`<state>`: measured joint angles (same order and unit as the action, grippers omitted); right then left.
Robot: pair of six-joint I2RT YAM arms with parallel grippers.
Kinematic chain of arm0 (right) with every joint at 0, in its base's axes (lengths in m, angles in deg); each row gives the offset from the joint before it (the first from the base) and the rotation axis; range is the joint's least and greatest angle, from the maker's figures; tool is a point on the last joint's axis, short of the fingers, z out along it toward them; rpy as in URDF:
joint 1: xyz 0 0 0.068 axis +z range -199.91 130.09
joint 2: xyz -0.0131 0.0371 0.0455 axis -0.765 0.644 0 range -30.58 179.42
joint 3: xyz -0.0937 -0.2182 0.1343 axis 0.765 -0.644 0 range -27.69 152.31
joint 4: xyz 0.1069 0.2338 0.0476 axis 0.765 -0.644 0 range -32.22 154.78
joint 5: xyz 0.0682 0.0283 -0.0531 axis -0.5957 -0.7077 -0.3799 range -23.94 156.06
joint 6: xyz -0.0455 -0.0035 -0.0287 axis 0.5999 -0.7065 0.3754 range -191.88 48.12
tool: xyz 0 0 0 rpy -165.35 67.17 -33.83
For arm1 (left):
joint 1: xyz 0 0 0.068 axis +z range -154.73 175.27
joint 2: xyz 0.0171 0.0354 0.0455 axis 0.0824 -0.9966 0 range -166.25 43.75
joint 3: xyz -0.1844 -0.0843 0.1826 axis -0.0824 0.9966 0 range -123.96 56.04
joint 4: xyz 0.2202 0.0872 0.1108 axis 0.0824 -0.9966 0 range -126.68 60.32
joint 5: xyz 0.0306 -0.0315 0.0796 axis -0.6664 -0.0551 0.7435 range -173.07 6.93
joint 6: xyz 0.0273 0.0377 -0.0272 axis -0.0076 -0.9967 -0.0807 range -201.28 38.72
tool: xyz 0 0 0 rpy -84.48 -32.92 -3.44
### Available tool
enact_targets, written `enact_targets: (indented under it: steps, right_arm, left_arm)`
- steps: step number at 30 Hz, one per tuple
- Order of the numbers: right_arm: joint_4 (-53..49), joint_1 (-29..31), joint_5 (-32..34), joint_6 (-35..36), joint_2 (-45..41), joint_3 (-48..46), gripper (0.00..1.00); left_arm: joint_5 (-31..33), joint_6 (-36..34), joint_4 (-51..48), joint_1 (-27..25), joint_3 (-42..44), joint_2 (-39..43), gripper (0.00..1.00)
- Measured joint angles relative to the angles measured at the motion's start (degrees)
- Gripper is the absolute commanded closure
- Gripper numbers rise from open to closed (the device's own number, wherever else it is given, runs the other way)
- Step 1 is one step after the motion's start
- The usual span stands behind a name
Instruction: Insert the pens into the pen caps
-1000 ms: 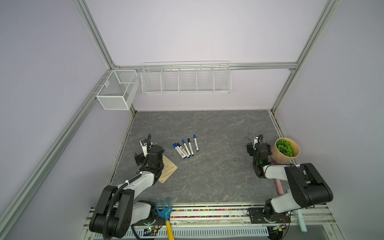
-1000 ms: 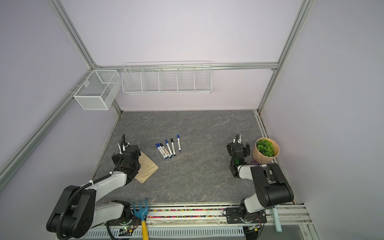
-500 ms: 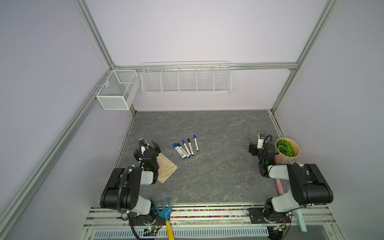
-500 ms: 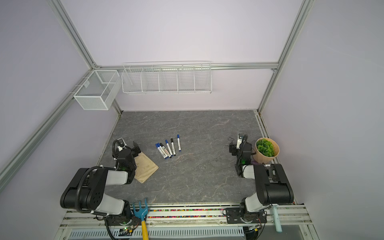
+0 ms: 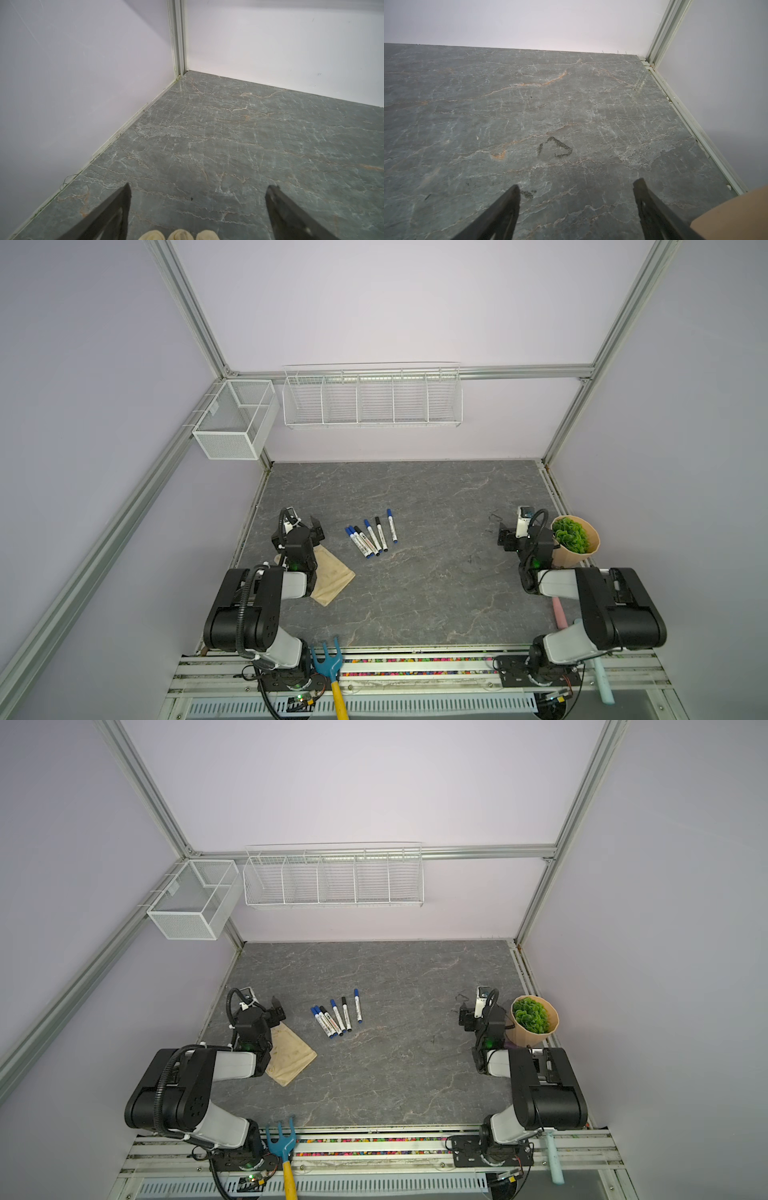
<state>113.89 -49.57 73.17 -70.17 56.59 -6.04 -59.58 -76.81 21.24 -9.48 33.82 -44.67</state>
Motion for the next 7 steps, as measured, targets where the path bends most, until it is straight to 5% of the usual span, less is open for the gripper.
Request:
enact_targets:
  steps: [7]
  right_arm:
    - [-0.28, -0.63, -1.22, -0.02, 0.07, 0.11, 0.12]
  left_arm:
    - [-0.02, -0.04, 0.09, 0.22, 0.00, 0.00, 0.01]
